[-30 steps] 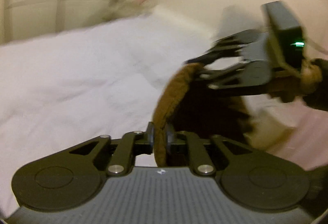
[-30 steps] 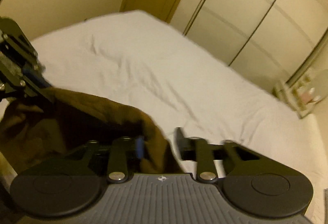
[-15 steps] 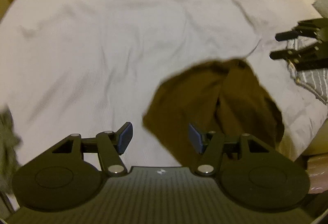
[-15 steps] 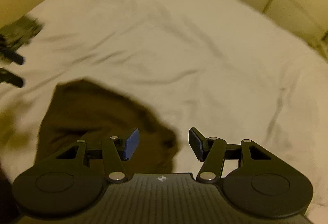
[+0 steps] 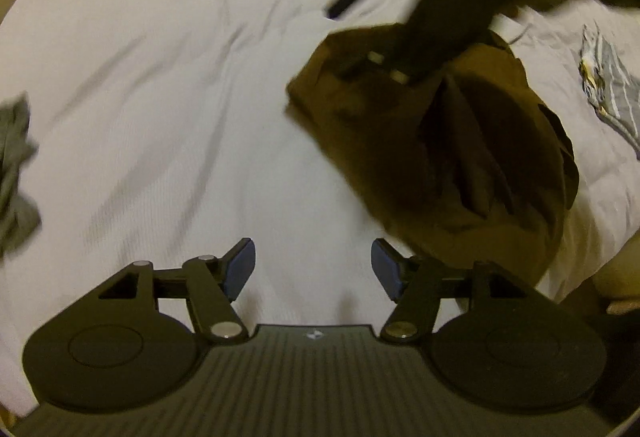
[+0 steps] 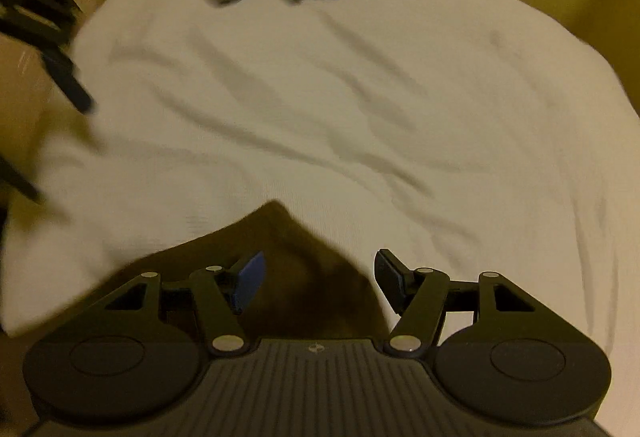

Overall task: Fold clothes
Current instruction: 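Lift the brown shorts by the waistband with both grippers, shaking them out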

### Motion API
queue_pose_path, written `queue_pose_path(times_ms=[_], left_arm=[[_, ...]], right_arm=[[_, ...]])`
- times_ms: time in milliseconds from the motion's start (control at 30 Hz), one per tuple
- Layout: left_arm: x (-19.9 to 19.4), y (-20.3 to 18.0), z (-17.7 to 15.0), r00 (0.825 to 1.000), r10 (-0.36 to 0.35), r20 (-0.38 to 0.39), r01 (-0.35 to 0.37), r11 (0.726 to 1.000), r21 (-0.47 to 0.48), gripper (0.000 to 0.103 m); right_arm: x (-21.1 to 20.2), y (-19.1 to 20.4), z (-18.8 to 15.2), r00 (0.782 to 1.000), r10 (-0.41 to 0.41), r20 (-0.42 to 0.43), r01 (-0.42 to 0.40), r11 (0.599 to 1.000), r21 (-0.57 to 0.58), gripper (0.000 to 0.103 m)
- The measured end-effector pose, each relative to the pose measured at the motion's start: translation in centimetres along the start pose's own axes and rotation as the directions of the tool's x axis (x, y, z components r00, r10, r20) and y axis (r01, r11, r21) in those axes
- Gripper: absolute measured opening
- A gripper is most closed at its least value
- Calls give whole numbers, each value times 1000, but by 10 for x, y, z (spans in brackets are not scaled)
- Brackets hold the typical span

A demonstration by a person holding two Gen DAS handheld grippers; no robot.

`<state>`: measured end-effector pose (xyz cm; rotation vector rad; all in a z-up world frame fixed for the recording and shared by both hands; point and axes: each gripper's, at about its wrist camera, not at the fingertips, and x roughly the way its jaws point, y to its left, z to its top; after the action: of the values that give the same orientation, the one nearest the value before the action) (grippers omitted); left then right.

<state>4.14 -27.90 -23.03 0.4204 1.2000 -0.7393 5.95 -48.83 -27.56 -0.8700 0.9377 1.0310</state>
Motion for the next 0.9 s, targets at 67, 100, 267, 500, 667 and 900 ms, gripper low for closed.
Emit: queue_pose_path(times_ms=[67, 100, 267, 500, 667, 900], left_arm=[[1, 0, -13, 1000, 3, -5, -3, 999, -50, 60], [1, 0, -18, 1000, -3, -3, 2, 997, -76, 60], [6, -8, -31, 997, -75, 35, 81, 978, -192, 62], [30, -32, -27, 974, -218, 68, 228, 940, -254, 70], [52, -39, -7, 954, -289, 83, 300, 906, -298, 72], [58, -35, 24, 952, -282, 117, 304, 910, -280, 27]], right_arm=[[20, -4, 8, 997, 65, -38, -67, 997, -43, 62], [24, -7, 9, 993, 102, -66, -105, 994, -36, 56], [21, -18, 8, 982, 142, -123, -142, 990, 11, 2], [-62, -41, -27, 997, -80, -19, 82, 957, 280, 0], [-102, -51, -60, 966, -251, -61, 252, 859, 446, 0], [-145, -55, -107, 934, -345, -95, 324, 703, 633, 0]])
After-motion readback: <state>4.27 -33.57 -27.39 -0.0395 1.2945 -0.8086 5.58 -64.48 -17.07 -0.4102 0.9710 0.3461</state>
